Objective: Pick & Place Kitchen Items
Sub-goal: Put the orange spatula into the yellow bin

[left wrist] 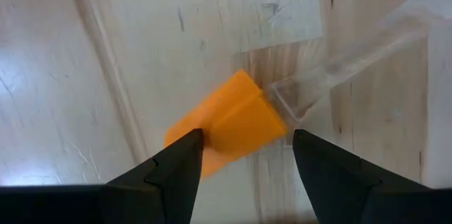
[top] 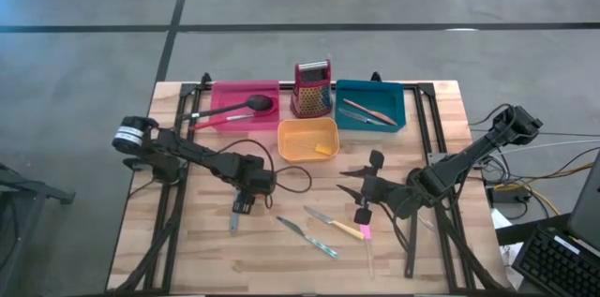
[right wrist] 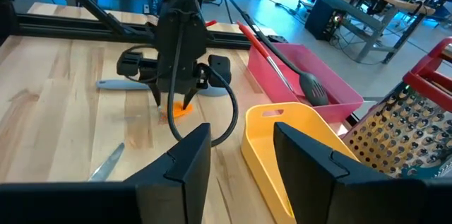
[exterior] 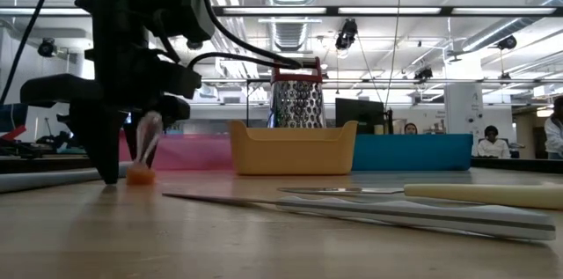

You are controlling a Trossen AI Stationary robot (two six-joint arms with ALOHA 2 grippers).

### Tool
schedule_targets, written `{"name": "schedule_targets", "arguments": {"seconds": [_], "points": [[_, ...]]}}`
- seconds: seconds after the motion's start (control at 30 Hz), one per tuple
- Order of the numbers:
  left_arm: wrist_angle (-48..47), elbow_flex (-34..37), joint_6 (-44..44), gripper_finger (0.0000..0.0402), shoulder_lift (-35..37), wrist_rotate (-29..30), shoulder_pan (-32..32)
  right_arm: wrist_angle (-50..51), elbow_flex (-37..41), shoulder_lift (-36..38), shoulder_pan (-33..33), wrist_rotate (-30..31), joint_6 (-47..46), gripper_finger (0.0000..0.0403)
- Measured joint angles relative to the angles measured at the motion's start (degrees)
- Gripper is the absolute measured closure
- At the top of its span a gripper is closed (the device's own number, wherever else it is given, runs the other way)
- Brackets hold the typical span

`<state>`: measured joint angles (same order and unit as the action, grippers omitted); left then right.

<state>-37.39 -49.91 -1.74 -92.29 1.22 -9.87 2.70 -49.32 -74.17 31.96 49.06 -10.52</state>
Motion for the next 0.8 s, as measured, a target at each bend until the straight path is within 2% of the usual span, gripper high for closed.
{"name": "schedule_targets", "arguments": {"seconds": [0.27,0.47,0.63,0.8], "points": [[-0.25,-0.73,-1.5,0.0181,-4.94,0.05,0.02,-0.02,0.0,0.02,-0.02,0.0,0.0,0.0279],[-0.51,-2.74,-3.85,0.0212,-6.61,0.41,0.07,-0.02,0.0,0.02,-0.01,0.0,0.0,0.0293],[0.99,-3.01,-4.43,0.0274,-6.7,1.05,0.07,0.0,0.0,0.02,-0.02,0.0,0.0,0.0303],[1.45,-3.12,-4.81,0.037,-6.73,1.97,0.18,0.0,0.0,0.02,-0.02,0.0,0.0,0.0314]]}}
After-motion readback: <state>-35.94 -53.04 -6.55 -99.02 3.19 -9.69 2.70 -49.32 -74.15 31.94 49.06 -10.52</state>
